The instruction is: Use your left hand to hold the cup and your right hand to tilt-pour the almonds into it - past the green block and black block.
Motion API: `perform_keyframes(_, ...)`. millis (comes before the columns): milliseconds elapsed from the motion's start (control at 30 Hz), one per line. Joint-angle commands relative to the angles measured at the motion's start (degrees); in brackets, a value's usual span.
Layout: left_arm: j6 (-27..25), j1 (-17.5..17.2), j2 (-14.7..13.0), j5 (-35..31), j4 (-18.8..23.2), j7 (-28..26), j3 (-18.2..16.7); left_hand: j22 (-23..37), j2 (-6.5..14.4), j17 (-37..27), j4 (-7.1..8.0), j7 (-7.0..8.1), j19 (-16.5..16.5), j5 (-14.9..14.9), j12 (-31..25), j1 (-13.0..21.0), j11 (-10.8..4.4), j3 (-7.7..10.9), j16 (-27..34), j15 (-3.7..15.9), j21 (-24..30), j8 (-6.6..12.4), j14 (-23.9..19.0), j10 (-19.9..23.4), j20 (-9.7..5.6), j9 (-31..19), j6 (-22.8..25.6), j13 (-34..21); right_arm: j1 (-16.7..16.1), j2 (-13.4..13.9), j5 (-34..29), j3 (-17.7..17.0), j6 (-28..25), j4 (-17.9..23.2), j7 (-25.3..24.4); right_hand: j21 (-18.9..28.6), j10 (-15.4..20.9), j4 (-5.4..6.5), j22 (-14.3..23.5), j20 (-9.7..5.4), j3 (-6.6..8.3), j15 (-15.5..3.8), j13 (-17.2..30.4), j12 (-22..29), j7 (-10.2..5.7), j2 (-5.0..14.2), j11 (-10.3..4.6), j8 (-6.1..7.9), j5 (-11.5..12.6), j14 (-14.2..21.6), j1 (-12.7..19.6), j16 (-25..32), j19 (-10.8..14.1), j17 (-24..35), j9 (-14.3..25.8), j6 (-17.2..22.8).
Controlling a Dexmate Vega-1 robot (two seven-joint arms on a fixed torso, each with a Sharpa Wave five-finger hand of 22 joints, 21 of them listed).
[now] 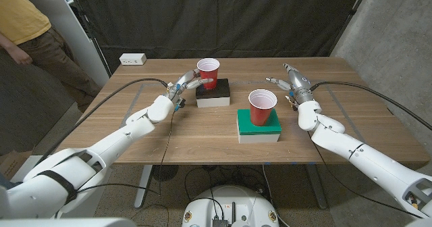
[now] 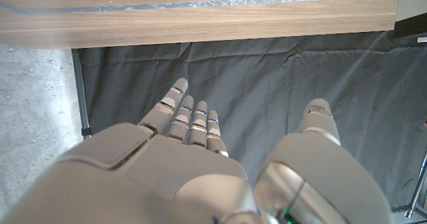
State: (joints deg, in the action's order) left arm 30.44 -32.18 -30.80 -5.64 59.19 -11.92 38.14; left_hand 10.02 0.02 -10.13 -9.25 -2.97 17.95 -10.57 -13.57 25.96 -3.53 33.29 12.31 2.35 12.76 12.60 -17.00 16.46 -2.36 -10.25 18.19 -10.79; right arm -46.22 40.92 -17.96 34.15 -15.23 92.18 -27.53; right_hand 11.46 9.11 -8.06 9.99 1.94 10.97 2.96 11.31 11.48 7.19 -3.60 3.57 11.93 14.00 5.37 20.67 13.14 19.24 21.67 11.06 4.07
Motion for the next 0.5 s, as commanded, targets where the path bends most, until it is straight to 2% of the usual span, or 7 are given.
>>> perform_keyframes(33,0.5,-2.4,0.5,2.8,1.4,-0.4,-1.5,0.1,1.7,-0.2,0.1,0.02,1.4,0.0,-0.3,0.7,0.01,0.48,0.3,3.41,0.6,0.29,-1.4,1.5,-4.58,-0.1,1.7,-0.1,0.4,0.2,0.1,0.0,0.5,-0.2,0.3,0.2,0.6,0.35,0.2,0.0,0.24,-0.12,0.2,0.3,0.34,-0.11,0.08,0.36,0.3,0.5,-0.4,0.4,0.4,0.2,0.2,0.4)
perform_keyframes(500,-1.7,-5.3,-0.9,9.4,7.0,3.8,-4.7,0.1,1.3,0.0,-0.48,-0.1,3.1,0.2,-0.4,1.1,0.04,-0.31,0.3,3.33,0.8,0.35,-3.3,3.2,-4.03,-0.1,3.8,-0.1,-0.2,1.1,0.7,-0.9,1.4,1.0,0.6,0.4,1.0,0.35,0.2,-0.07,0.25,-0.38,0.3,0.4,0.27,0.0,-0.23,0.46,0.3,1.0,-0.3,0.6,0.9,0.3,0.1,0.8)
